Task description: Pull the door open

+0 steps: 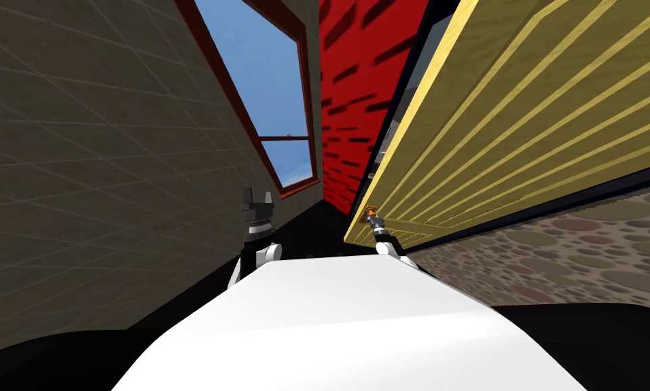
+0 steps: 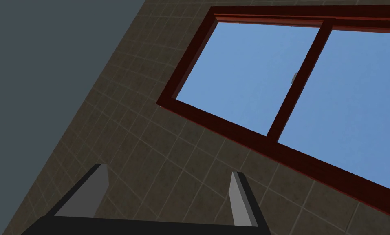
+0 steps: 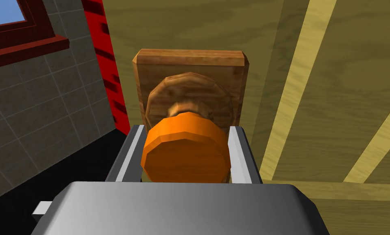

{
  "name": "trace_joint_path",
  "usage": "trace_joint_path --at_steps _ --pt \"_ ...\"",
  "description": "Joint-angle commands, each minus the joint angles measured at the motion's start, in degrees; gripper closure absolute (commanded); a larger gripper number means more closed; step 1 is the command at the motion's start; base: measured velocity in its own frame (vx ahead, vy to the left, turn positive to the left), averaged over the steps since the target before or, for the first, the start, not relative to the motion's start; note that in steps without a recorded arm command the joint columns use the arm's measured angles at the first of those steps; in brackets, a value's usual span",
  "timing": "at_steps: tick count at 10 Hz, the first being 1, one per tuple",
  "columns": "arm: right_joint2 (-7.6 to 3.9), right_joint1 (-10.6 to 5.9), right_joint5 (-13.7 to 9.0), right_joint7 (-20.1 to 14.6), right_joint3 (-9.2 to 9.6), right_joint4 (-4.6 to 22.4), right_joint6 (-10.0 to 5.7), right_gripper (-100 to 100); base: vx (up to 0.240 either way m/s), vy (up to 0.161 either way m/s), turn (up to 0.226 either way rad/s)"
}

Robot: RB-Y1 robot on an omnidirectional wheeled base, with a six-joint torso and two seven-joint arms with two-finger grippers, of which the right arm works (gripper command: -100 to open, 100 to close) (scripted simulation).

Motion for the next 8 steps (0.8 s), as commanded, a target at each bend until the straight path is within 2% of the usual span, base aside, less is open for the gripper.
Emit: trace_joint_path --at_steps 1,4,8 --pt "-0.57 0.12 0.17 -0.62 0.59 -0.26 -0.45 100 -0.221 -0.043 0.119" --pt "-2.56 0.62 0.64 -2.45 2.29 -0.76 -1.76 100 -0.241 -0.06 0.161" --pt "-4.35 1.07 1.06 -4.1 3.82 -1.21 -2.94 100 -0.196 -0.046 0.109"
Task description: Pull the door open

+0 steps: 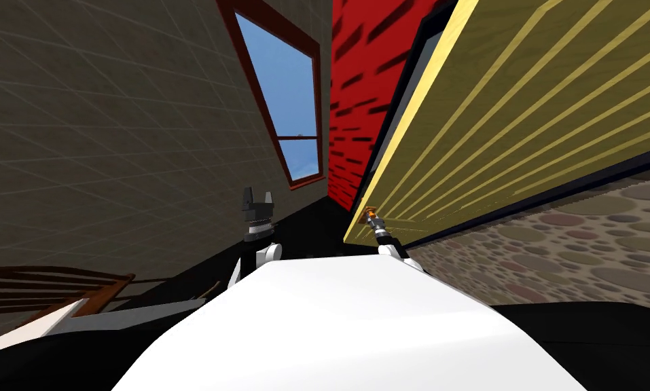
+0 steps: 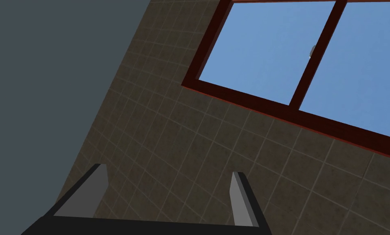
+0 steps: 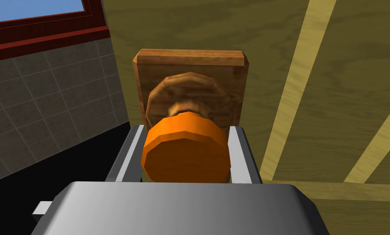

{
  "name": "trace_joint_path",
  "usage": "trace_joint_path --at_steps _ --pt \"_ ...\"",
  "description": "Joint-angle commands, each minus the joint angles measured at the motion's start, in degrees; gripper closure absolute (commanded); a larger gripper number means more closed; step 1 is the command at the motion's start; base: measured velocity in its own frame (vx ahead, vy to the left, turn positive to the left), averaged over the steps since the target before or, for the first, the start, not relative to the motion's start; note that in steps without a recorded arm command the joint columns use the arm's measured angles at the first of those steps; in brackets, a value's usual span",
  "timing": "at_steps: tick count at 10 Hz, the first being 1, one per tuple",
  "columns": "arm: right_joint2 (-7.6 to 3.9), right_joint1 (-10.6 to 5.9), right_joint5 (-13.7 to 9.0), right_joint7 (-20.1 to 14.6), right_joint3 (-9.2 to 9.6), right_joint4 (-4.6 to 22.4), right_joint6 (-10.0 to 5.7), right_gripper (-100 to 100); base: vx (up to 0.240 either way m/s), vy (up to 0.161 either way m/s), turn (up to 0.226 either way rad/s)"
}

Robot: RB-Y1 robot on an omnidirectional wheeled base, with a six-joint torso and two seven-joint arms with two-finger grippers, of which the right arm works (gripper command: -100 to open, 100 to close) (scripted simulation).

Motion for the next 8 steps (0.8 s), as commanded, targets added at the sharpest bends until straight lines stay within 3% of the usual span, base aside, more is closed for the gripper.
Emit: trace_joint_path --at_steps 1,2,8 --pt "-0.62 0.09 0.16 -0.66 0.52 -0.29 -0.57 100 -0.179 -0.027 0.075" --pt "-0.4 0.04 0.09 -0.4 0.28 -0.07 -0.32 100 -0.077 -0.017 0.02" --pt "-3.15 0.32 1.09 -3.36 2.86 -0.17 -2.22 100 -0.188 -0.053 0.127"
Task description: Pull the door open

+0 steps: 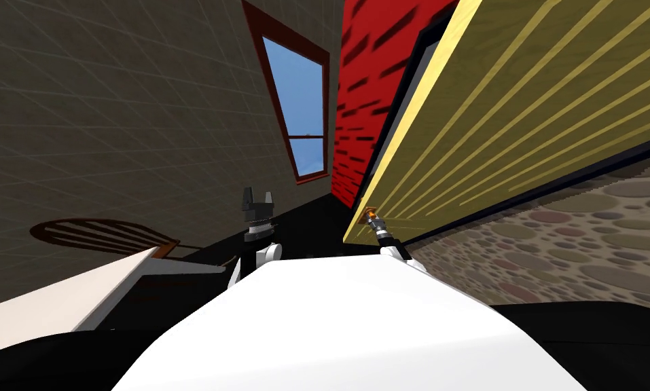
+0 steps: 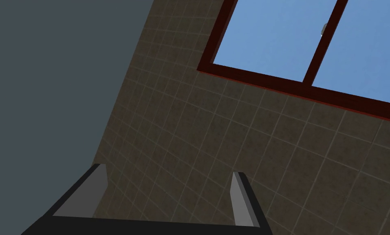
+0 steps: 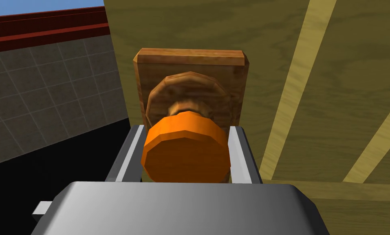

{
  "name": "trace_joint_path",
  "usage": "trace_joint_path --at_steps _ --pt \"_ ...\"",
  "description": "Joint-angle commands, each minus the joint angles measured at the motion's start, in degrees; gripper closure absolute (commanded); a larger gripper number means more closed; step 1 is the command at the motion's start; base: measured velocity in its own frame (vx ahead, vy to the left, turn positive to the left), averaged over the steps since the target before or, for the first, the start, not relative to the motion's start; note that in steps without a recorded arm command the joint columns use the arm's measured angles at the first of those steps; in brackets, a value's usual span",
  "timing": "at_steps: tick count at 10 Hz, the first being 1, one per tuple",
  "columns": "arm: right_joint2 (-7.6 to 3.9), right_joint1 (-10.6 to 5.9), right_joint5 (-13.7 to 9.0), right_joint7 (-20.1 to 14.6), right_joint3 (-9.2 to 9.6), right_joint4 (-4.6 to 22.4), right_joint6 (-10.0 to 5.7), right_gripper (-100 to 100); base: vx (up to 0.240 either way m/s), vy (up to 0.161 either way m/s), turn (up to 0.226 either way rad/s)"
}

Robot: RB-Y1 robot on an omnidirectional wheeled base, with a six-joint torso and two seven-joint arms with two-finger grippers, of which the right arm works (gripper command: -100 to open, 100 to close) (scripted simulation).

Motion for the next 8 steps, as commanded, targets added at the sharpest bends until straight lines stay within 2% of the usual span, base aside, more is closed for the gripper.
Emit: trace_joint_path --at_steps 1,5,6,8 --pt "-0.71 0.04 0.36 -0.91 0.91 -0.21 -0.62 100 -0.228 -0.074 0.161" --pt "-2.21 0.14 0.9 -2.49 2.24 -0.3 -1.68 100 -0.194 -0.07 0.112" --pt "-1.96 0.12 0.82 -2.22 2.17 -0.19 -1.29 100 -0.081 -0.023 0.03" --pt "-2.67 0.24 1.27 -3.16 2.92 -0.1 -1.84 100 -0.152 -0.036 0.116"
